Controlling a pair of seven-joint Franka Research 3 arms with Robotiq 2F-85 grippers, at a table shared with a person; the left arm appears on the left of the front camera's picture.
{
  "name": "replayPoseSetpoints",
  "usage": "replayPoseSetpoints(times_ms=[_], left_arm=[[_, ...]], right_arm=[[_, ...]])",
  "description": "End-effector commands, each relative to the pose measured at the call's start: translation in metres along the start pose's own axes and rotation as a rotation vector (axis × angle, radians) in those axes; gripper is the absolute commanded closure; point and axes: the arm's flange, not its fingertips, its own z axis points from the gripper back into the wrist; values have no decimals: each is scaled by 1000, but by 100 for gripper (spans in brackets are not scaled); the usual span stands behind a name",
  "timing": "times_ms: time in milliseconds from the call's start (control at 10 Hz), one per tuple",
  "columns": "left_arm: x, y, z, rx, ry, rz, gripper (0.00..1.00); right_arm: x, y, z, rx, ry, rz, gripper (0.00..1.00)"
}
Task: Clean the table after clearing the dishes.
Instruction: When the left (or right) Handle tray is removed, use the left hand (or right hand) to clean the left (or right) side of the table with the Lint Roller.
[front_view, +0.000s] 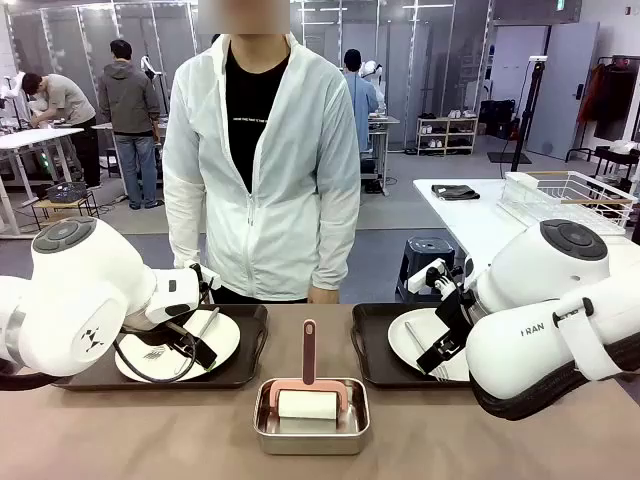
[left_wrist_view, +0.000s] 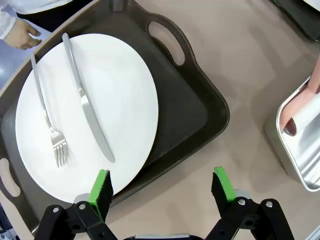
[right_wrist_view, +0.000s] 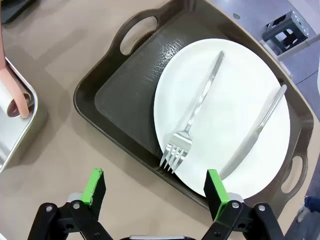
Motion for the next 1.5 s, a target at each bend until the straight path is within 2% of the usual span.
replayPoseSetpoints(times_ms=[0, 900, 1200, 1300, 1400], left_arm=[[0, 0, 0, 0, 0, 0, 0], [0, -1, 0, 0, 0, -2, 0], [26, 24, 27, -61, 13, 6, 0], [35, 36, 41, -111, 8, 14, 0], [44, 50, 56, -221, 10, 23, 0]], right_arm=[[0, 0, 0, 0, 0, 0, 0], [0, 0, 0, -1, 0, 1, 0], [35, -23, 22, 112, -6, -42, 0], [48, -37, 31, 168, 5, -63, 0], [62, -50, 43, 206, 2, -83, 0]])
